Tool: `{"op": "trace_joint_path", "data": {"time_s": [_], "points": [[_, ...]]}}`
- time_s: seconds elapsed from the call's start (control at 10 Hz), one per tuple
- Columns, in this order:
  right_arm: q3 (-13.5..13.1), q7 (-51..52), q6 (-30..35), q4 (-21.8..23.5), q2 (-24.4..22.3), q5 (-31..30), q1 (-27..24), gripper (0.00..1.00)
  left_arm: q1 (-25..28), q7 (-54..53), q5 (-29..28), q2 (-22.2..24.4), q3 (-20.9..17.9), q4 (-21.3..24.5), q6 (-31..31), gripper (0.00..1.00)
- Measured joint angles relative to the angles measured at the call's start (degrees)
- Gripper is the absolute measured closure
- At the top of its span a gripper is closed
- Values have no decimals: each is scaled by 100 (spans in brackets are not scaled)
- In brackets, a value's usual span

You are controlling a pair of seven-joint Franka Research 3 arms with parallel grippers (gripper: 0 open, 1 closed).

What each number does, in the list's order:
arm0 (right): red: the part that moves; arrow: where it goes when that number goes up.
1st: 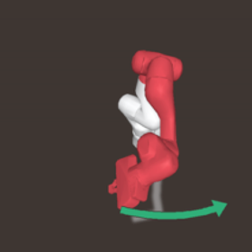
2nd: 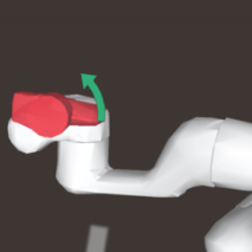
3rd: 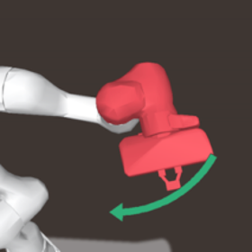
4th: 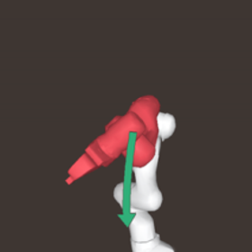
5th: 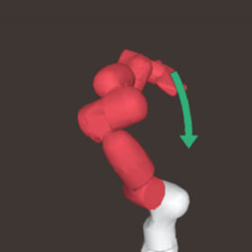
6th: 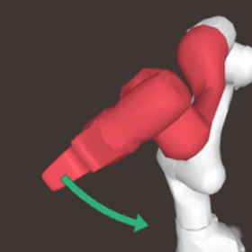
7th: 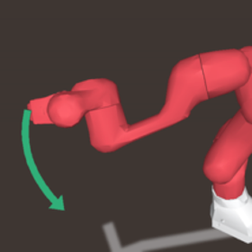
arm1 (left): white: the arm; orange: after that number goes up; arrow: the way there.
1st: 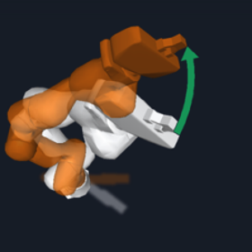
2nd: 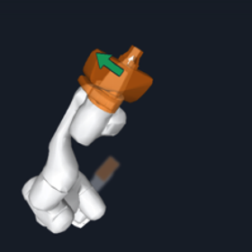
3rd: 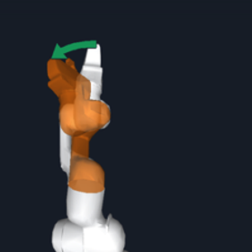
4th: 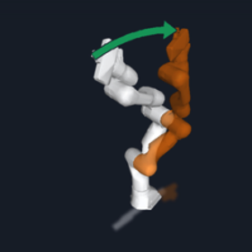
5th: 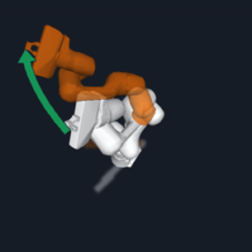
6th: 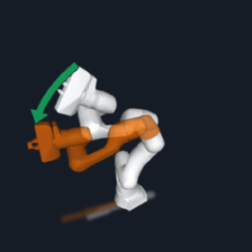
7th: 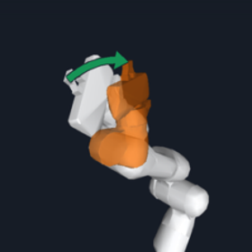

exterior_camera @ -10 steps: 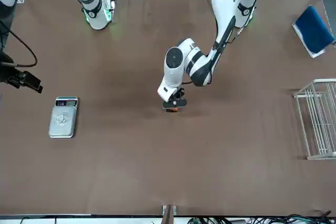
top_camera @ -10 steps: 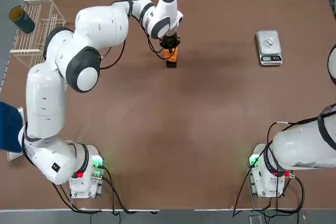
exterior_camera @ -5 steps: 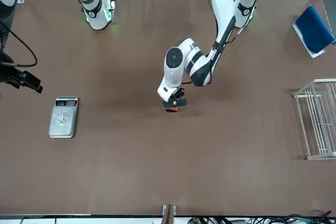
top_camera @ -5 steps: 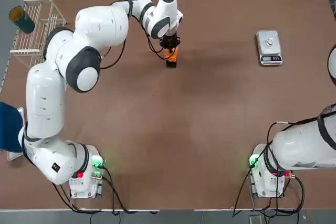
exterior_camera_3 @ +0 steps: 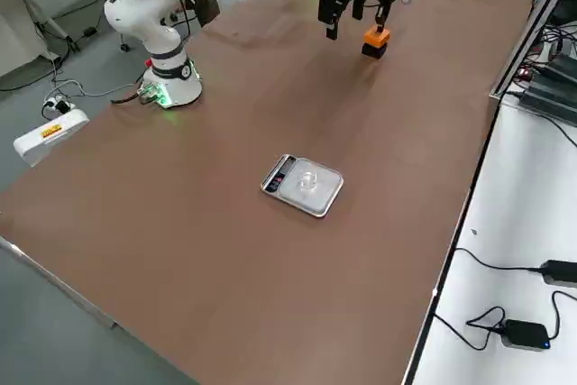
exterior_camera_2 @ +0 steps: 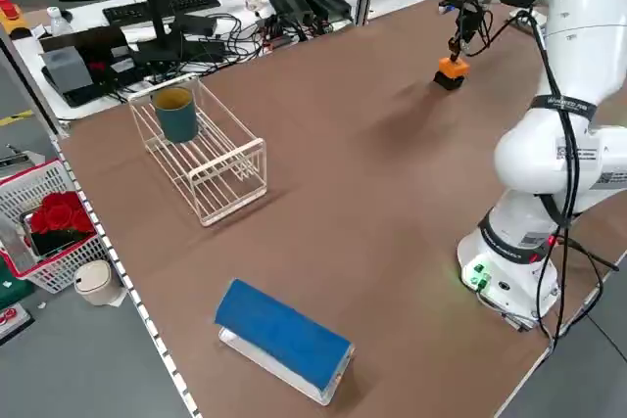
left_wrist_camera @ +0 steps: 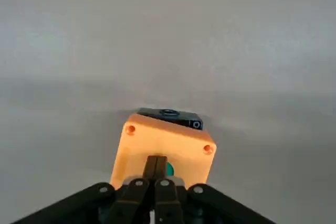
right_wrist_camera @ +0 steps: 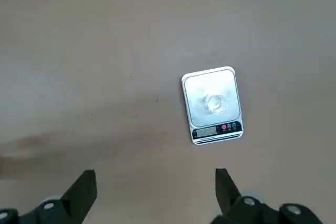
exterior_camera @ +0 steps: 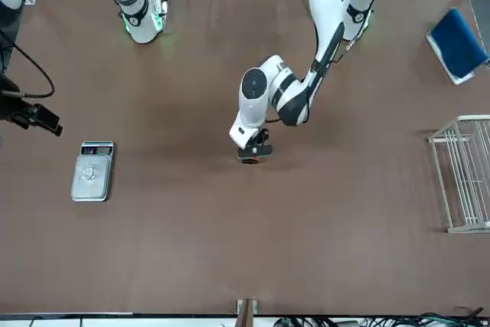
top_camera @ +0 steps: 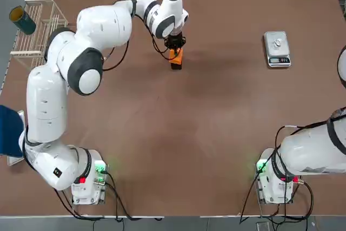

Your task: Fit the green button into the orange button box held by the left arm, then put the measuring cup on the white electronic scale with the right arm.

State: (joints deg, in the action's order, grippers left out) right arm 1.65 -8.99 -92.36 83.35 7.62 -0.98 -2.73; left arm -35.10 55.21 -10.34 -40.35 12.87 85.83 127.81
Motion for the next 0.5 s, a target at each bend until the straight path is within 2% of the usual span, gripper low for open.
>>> {"op": "trace_joint_path", "data": {"time_s": [0.5], "points": [[0, -1, 0, -1, 0, 0, 0, 0, 302, -2, 20, 516, 3, -59, -580, 95]]}}
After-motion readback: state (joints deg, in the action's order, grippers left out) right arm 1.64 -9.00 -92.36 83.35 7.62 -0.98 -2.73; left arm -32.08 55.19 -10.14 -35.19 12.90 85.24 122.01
